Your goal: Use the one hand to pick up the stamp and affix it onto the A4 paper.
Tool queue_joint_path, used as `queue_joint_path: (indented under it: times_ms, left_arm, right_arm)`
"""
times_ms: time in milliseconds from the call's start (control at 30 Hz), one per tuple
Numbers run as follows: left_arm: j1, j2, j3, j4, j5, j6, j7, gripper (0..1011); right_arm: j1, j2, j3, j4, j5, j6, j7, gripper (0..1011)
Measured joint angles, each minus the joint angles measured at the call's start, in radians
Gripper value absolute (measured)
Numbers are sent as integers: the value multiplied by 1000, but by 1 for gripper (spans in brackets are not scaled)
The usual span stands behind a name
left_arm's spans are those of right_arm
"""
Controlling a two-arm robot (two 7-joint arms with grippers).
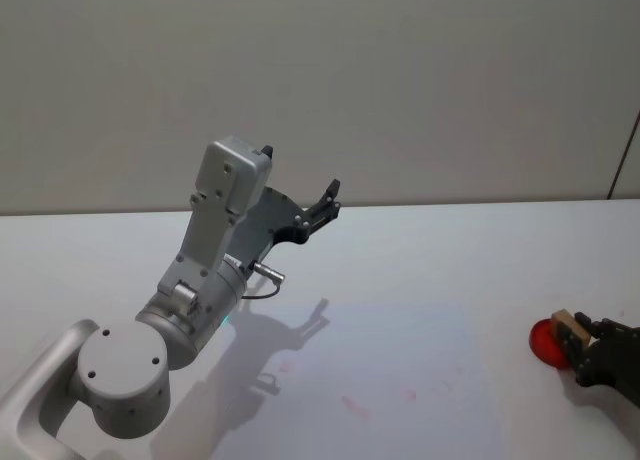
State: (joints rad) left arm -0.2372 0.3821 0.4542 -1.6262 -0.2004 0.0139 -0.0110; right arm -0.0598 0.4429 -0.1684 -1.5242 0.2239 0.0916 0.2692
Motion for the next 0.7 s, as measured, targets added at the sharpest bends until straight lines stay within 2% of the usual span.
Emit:
queue_joint_path:
  times_ms: [300,700]
  left_arm:
    - [0,0,0,0,0,0,0,1001]
    - [0,0,0,0,0,0,0,1001]
  right_arm:
    - [4,-5,0,-2,7,-11,-2,225]
    - [12,-18,-4,-65,53,-42,31,225]
